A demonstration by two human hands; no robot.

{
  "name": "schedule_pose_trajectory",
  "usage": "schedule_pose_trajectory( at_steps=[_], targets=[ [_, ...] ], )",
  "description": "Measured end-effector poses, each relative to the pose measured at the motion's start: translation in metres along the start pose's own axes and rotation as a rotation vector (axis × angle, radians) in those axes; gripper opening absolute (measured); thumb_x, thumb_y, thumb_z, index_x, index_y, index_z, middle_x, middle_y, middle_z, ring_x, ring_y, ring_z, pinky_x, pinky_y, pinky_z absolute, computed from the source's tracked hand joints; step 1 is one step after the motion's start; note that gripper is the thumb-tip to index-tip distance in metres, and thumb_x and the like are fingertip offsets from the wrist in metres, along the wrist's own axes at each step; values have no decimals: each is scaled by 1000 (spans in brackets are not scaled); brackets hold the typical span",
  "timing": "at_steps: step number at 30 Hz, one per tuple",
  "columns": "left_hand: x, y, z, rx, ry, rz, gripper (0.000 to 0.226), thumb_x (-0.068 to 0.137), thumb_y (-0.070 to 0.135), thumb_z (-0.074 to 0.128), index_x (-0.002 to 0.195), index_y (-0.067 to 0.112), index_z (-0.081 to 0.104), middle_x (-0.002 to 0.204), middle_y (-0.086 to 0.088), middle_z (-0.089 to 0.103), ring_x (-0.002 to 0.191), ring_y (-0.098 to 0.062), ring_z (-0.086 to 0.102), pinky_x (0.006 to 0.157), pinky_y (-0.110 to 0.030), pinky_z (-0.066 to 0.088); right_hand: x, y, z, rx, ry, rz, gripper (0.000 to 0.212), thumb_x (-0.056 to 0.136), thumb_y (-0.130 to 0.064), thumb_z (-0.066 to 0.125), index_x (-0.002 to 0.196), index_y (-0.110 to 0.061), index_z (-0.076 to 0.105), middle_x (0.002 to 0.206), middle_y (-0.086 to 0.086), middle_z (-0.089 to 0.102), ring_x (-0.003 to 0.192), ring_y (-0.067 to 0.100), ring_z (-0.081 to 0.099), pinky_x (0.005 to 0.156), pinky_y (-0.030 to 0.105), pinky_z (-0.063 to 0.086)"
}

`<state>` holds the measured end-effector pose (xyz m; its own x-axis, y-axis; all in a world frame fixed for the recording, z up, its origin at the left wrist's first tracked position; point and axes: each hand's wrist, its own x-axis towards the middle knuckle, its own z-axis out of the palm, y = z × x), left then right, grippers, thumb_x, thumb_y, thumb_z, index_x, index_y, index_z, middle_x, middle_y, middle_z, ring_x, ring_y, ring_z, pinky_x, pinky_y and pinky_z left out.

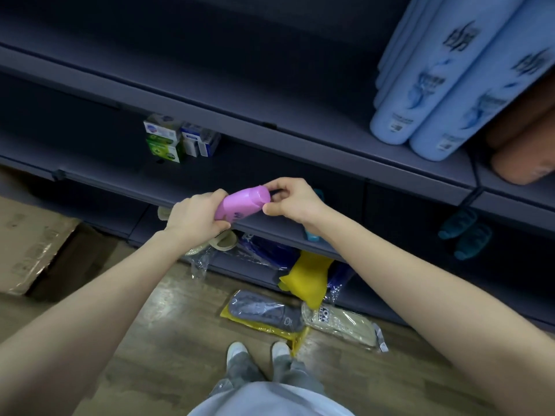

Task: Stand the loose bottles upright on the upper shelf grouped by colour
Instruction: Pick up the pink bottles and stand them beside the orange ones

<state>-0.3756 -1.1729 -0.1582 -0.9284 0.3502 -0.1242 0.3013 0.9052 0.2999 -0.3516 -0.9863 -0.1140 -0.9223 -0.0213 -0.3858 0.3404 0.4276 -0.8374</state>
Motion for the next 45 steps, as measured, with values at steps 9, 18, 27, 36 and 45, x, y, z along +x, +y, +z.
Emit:
schedule_pose_trajectory(
  at_steps=[9, 18, 27, 36, 45],
  targets=[
    [2, 64, -16, -154, 59, 152, 39, 77, 31, 72, 109, 17, 54, 90, -3, 62, 82, -28, 58, 67, -33, 44, -34, 21, -32, -71, 95, -23, 25, 78, 2, 67, 95, -15, 62, 74, -7, 60, 75, 12, 58, 80, 27, 49],
    [12, 133, -19, -265, 10, 333, 41, 73, 29, 74, 107, 18, 55, 83, 2, 58, 76, -23, 55, 63, -30, 41, -73, 46, -69, -268, 275, 75, 19, 78, 3, 59, 86, -13, 55, 67, -9, 46, 59, 3, 43, 50, 11, 33],
    [12, 197, -12, -293, -76, 483, 39, 73, 29, 75, 105, 16, 55, 83, 4, 57, 78, -21, 55, 66, -30, 44, -122, 65, -104, -231, 459, 158, 31, 77, 8, 49, 98, -13, 59, 70, -11, 46, 71, 12, 48, 60, 19, 38],
    [6, 263, -5, -353, -130, 540, 41, 72, 29, 76, 106, 18, 56, 88, 1, 62, 81, -22, 57, 69, -31, 46, -166, 86, -132, -50, 526, 119, 30, 80, -1, 60, 101, -19, 50, 82, -9, 52, 72, 4, 49, 63, 16, 41],
    [-7, 326, -3, -453, -140, 544, 46, 70, 27, 78, 109, 15, 58, 97, -2, 66, 89, -22, 61, 78, -39, 53, -196, 115, -171, -42, 534, 99, 46, 79, 0, 63, 122, -13, 51, 97, -2, 58, 89, 15, 57, 76, 23, 45]
  ],
)
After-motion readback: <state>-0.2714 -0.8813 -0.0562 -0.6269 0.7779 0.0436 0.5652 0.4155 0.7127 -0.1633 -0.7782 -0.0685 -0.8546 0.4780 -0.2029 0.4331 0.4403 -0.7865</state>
